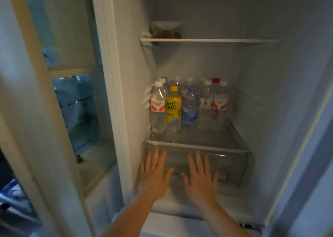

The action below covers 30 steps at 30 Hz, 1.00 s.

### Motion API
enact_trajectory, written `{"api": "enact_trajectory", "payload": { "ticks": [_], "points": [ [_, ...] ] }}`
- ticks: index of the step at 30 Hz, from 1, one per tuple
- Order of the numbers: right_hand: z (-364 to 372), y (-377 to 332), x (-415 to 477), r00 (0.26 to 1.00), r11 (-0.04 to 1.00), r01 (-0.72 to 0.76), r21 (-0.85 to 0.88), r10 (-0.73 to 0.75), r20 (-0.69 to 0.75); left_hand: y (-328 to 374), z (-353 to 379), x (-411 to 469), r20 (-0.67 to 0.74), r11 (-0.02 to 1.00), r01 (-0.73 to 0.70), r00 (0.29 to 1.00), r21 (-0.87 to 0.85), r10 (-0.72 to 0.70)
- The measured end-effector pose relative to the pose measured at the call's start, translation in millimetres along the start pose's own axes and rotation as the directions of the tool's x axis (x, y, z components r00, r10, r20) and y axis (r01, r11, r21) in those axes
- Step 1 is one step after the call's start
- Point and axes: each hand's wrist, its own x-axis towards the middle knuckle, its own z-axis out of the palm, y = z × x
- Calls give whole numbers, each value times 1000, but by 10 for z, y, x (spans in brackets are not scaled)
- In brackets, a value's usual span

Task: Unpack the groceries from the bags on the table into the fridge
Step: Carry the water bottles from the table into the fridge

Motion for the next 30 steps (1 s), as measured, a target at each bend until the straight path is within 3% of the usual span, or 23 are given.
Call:
{"api": "enact_trajectory", "payload": {
  "ticks": [2, 15, 30],
  "points": [
    [-102, -15, -207, 992, 997, -25, 74, 16, 125, 90, -73, -215, 91, 998, 67, 994, -4, -66],
    [-413, 219, -2100, 978, 966, 41, 255, -91, 188, 475, -263, -2280, 4, 963, 257, 966, -83, -257],
    [-678, 487, -4024, 904, 935, 164, 316, -271, 331, 1011, -410, -4797, 86, 881, 465, 885, -90, -458]
  ]
}}
